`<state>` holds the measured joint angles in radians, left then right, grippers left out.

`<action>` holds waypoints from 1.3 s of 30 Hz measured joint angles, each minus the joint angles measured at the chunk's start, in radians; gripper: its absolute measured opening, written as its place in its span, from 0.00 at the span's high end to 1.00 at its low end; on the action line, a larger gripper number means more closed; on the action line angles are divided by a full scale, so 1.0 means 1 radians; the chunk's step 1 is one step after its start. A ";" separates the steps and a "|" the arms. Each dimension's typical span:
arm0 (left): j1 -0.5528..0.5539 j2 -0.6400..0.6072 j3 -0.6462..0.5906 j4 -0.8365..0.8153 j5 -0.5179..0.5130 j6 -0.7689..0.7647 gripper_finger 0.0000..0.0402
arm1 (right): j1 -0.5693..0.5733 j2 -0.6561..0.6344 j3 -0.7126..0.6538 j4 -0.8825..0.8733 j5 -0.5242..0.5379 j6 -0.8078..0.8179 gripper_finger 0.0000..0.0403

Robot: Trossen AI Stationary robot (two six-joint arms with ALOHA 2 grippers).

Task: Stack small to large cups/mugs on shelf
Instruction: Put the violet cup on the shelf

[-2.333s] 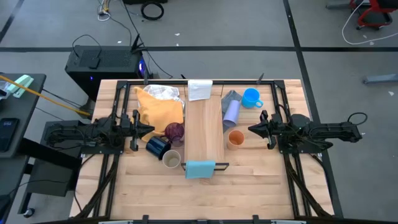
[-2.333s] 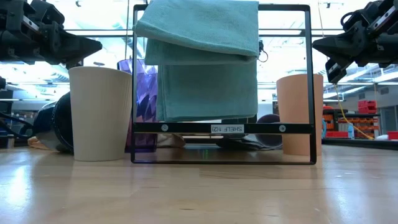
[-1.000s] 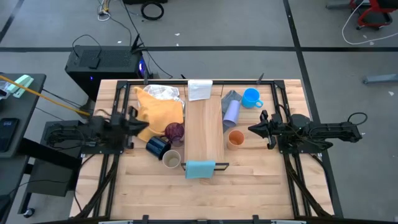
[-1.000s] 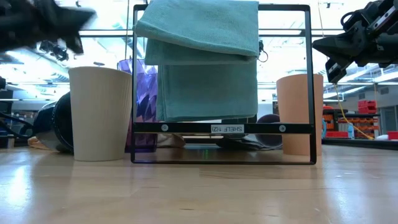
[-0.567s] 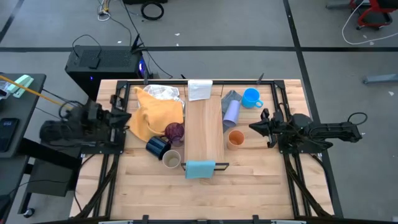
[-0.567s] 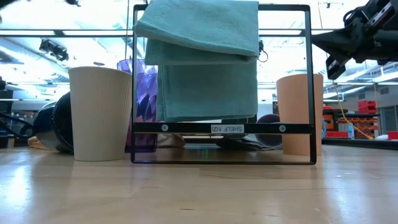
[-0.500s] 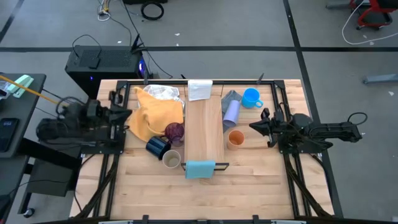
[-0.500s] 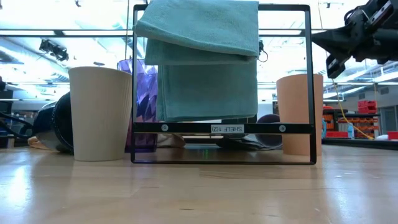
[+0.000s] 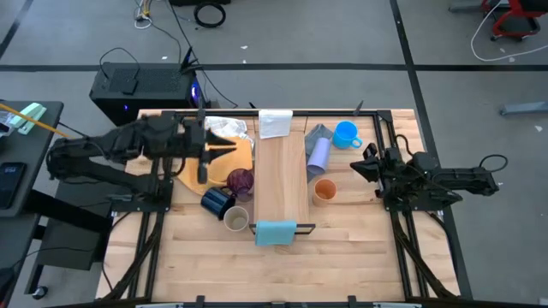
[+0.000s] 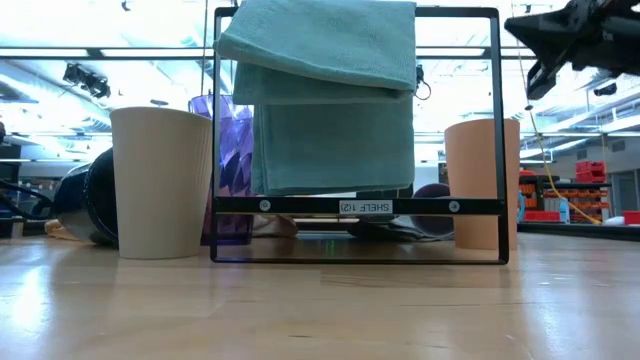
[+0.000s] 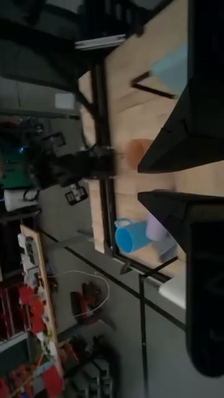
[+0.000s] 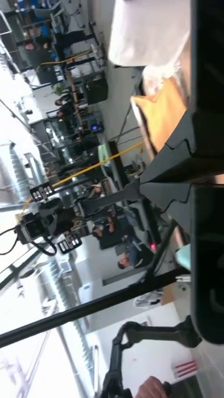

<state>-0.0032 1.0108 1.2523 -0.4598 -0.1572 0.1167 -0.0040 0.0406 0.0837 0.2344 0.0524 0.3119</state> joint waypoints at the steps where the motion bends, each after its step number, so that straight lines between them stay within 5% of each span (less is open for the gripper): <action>1: 0.001 0.029 0.048 -0.013 0.007 0.000 0.84 | 0.000 0.000 0.010 0.000 0.000 0.000 0.98; 11: 0.001 0.252 0.415 -0.020 0.023 -0.028 0.86 | 0.000 0.000 0.123 -0.001 -0.001 0.000 0.98; 19: -0.002 0.344 0.516 -0.028 0.023 -0.043 0.87 | 0.000 0.056 0.268 0.014 0.013 -0.046 0.98; 34: 0.000 0.398 0.517 0.126 0.022 -0.048 0.88 | 0.000 0.563 1.023 -0.511 -0.141 -0.296 0.98; 39: 0.020 0.411 0.515 -0.005 -0.002 -0.014 0.89 | 0.000 0.660 1.194 -0.586 -0.164 -0.363 0.98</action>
<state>0.0164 1.4216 1.7676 -0.4653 -0.1594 0.1029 -0.0044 0.7010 1.2775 -0.3516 -0.1114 -0.0507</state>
